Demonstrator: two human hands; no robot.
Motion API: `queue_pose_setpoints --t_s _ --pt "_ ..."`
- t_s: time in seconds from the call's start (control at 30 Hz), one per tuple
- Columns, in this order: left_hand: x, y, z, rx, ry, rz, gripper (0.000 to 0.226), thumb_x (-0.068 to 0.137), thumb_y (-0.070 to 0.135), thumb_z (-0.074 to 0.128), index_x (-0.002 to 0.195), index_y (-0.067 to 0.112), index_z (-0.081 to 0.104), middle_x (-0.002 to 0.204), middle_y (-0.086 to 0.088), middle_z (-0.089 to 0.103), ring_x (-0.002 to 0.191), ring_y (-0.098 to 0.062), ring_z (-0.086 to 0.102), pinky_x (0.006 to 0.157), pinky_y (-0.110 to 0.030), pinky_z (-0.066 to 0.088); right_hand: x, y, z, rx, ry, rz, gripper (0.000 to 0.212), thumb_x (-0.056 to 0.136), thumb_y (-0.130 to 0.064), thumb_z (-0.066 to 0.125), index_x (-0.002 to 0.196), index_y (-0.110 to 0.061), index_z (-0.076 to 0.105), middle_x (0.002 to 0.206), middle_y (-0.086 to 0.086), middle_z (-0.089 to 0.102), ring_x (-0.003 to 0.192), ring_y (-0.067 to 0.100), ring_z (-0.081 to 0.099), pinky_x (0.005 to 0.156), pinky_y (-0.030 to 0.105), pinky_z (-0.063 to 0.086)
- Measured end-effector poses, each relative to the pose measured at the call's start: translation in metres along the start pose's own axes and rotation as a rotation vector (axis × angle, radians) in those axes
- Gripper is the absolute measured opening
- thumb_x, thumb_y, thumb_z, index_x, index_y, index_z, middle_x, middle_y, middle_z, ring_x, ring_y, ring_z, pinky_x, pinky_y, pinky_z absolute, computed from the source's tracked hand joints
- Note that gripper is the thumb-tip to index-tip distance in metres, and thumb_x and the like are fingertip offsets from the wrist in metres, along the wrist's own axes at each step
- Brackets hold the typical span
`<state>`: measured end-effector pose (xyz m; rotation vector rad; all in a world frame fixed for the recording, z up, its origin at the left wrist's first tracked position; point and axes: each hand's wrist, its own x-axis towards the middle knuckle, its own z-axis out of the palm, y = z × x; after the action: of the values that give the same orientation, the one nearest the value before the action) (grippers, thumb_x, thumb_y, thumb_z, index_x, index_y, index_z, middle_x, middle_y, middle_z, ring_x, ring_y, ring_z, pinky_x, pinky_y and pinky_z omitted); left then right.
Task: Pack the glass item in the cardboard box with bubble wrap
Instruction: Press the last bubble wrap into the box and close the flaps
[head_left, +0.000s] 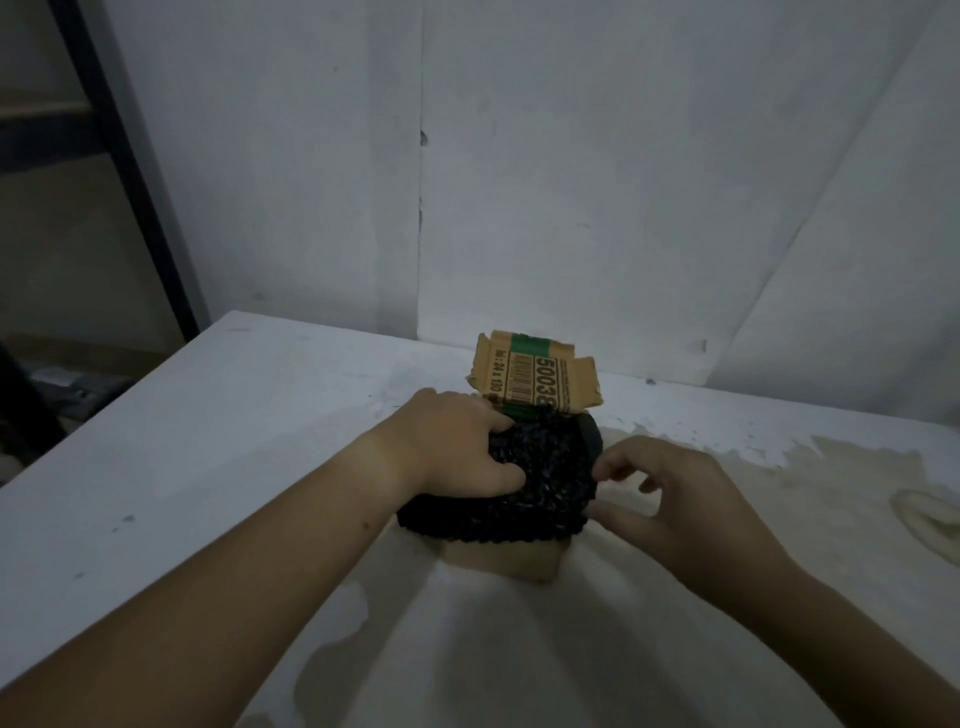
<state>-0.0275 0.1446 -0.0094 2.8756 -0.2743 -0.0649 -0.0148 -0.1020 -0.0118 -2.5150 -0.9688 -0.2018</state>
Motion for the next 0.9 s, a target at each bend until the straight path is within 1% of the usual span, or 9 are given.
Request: queue_pose_setpoints --t_s 0.13,0.3,0.37,0.43,0.53,0.63,0.73,0.83,0.9 --pt "0.001 0.002 -0.001 0.019 -0.018 -0.003 0.045 0.071 0.065 0.044 0.094 0.031 0.061 0.106 0.009 0.064 0.086 -0.014 0.055 0.081 -0.034 0.045 -0.001 0.001 -0.002 -0.001 0.035 -0.084 0.016 0.083 -0.028 0.075 0.098 -0.031 0.069 0.092 -0.022 0.064 0.082 -0.006 0.057 0.069 0.011 0.042" --pt "0.002 0.004 -0.003 0.037 -0.028 -0.008 0.051 0.071 0.065 0.044 0.098 0.031 0.068 0.100 0.009 0.064 0.087 -0.016 0.060 0.080 -0.034 0.047 0.011 -0.010 -0.007 -0.020 0.009 -0.143 0.010 0.091 -0.023 0.065 0.096 -0.030 0.070 0.088 -0.022 0.061 0.083 0.001 0.054 0.070 0.014 0.039" --pt "0.001 0.005 -0.002 0.045 -0.023 -0.008 0.050 0.070 0.065 0.043 0.097 0.031 0.067 0.101 0.009 0.064 0.087 -0.016 0.060 0.081 -0.035 0.048 0.018 -0.017 -0.009 -0.121 -0.080 -0.149 0.012 0.093 -0.029 0.059 0.097 -0.032 0.071 0.089 -0.020 0.064 0.083 0.004 0.055 0.066 0.017 0.038" --pt "0.001 0.005 -0.002 0.060 -0.030 -0.009 0.051 0.070 0.066 0.042 0.100 0.032 0.066 0.104 0.008 0.065 0.089 -0.016 0.060 0.082 -0.035 0.049 0.024 -0.021 -0.013 -0.196 -0.194 -0.173 0.027 0.094 -0.043 0.046 0.095 -0.033 0.071 0.090 -0.018 0.066 0.081 0.005 0.057 0.065 0.025 0.044" --pt "0.002 0.005 -0.004 0.063 -0.046 -0.016 0.055 0.071 0.066 0.042 0.109 0.034 0.066 0.110 0.008 0.065 0.094 -0.017 0.060 0.086 -0.036 0.049 0.026 -0.025 -0.015 -0.295 -0.387 -0.195 0.050 0.077 -0.066 0.028 0.085 -0.031 0.063 0.087 -0.014 0.056 0.079 0.008 0.051 0.064 0.029 0.040" --pt "0.002 0.006 -0.003 0.060 -0.064 -0.024 0.059 0.071 0.067 0.042 0.114 0.033 0.065 0.113 0.006 0.065 0.097 -0.018 0.060 0.087 -0.036 0.049 0.023 -0.033 -0.010 -0.361 -0.451 -0.235 0.032 0.067 -0.067 0.038 0.074 -0.036 0.044 0.078 -0.012 0.040 0.074 0.011 0.042 0.056 0.023 0.025" --pt "0.002 0.006 -0.003 0.061 -0.061 -0.028 0.055 0.071 0.066 0.043 0.106 0.031 0.066 0.108 0.006 0.065 0.092 -0.017 0.060 0.081 -0.033 0.046 0.019 -0.030 -0.008 -0.332 -0.416 -0.217 0.021 0.076 -0.055 0.056 0.085 -0.035 0.055 0.084 -0.013 0.044 0.080 0.011 0.043 0.061 0.023 0.032" --pt "0.003 0.007 -0.005 0.066 -0.089 -0.052 0.060 0.070 0.067 0.043 0.111 0.030 0.066 0.110 0.006 0.066 0.095 -0.016 0.061 0.082 -0.034 0.046 0.009 -0.022 -0.013 -0.273 -0.323 -0.196 0.032 0.079 -0.055 0.062 0.106 -0.038 0.064 0.100 -0.018 0.059 0.088 0.006 0.047 0.073 0.024 0.043" --pt "0.005 0.007 -0.006 0.084 -0.103 -0.068 0.065 0.070 0.069 0.043 0.117 0.030 0.065 0.111 0.006 0.066 0.098 -0.017 0.062 0.085 -0.035 0.048 0.005 -0.018 -0.016 -0.265 -0.152 -0.173 0.045 0.073 -0.058 0.070 0.112 -0.034 0.063 0.110 -0.016 0.061 0.093 0.009 0.054 0.075 0.024 0.045"
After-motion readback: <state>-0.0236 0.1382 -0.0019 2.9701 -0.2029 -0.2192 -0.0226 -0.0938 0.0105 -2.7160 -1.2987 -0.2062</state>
